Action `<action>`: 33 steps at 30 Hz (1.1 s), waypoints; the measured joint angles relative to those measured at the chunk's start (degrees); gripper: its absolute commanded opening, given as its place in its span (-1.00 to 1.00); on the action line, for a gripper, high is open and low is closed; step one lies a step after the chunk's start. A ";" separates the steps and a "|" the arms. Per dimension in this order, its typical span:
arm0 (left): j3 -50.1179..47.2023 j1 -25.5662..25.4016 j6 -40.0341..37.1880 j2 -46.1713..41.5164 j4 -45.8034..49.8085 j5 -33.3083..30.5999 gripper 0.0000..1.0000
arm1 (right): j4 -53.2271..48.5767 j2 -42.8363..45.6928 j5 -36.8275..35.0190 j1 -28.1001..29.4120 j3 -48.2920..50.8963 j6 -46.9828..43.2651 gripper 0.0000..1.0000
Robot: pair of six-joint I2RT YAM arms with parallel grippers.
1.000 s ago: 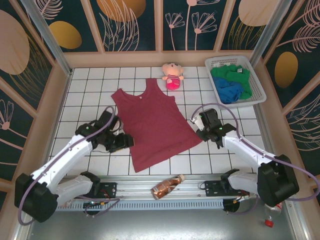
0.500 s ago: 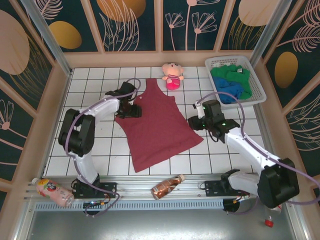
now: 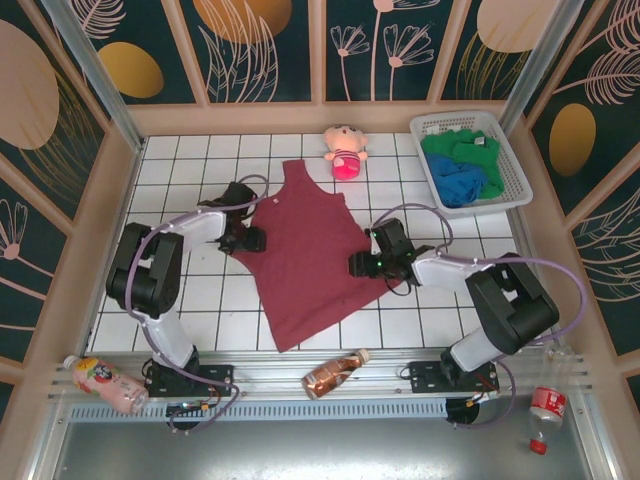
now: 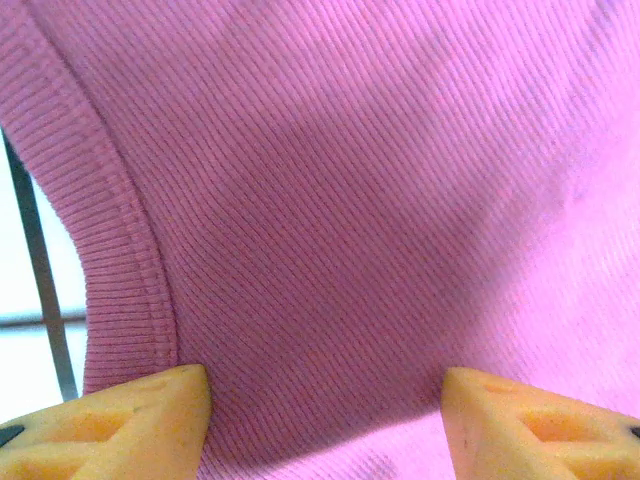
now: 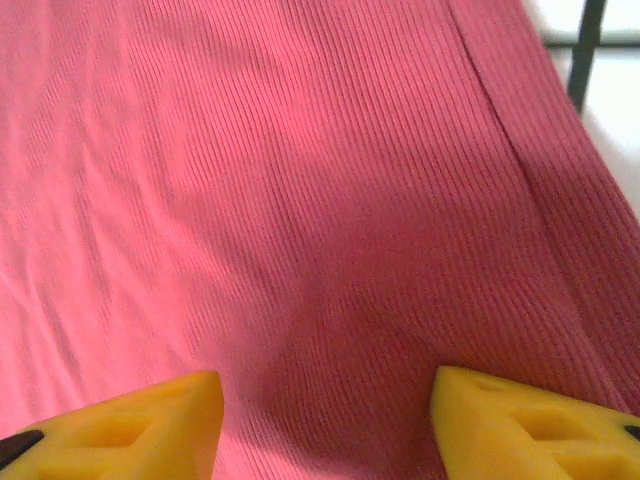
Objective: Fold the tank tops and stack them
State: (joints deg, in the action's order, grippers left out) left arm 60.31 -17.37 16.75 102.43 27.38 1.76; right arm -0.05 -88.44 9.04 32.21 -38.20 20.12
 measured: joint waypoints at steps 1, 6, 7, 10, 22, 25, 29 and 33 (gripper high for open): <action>-1.64 -0.07 0.81 -1.31 -0.35 0.76 0.25 | 0.15 -1.16 -0.33 -0.13 -0.98 -0.31 0.17; -10.97 -2.14 6.36 -9.75 -1.05 4.42 0.26 | -1.64 -9.14 -3.48 -3.13 -9.68 -6.27 0.15; -12.52 -3.21 7.87 -11.23 -1.14 5.14 0.26 | -2.58 -11.10 -4.55 -3.63 -12.46 -7.65 0.16; -16.85 -6.99 13.20 -15.43 -2.25 6.91 0.27 | -4.92 -17.42 -7.15 -4.94 -20.46 -12.22 0.15; -21.84 -11.34 26.86 -20.55 -6.16 8.48 0.29 | -7.89 -33.51 -9.44 -7.39 -43.10 -26.43 0.19; -19.78 -11.47 27.54 -19.71 -4.50 6.29 0.29 | -8.20 -33.31 -8.33 -8.70 -43.43 -27.56 0.20; -18.12 -11.47 28.39 -21.35 -0.24 3.69 0.31 | -7.74 -26.88 -6.36 -11.39 -36.41 -27.47 0.21; -16.22 -11.32 28.35 -25.20 4.98 0.13 0.28 | -9.40 -12.68 -3.87 -12.41 -25.16 -24.06 0.20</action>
State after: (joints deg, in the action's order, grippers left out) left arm 44.10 -28.69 45.10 77.23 32.36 1.89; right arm -9.45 -101.12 5.17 19.79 -63.35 -3.95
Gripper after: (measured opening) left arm 0.650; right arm 0.604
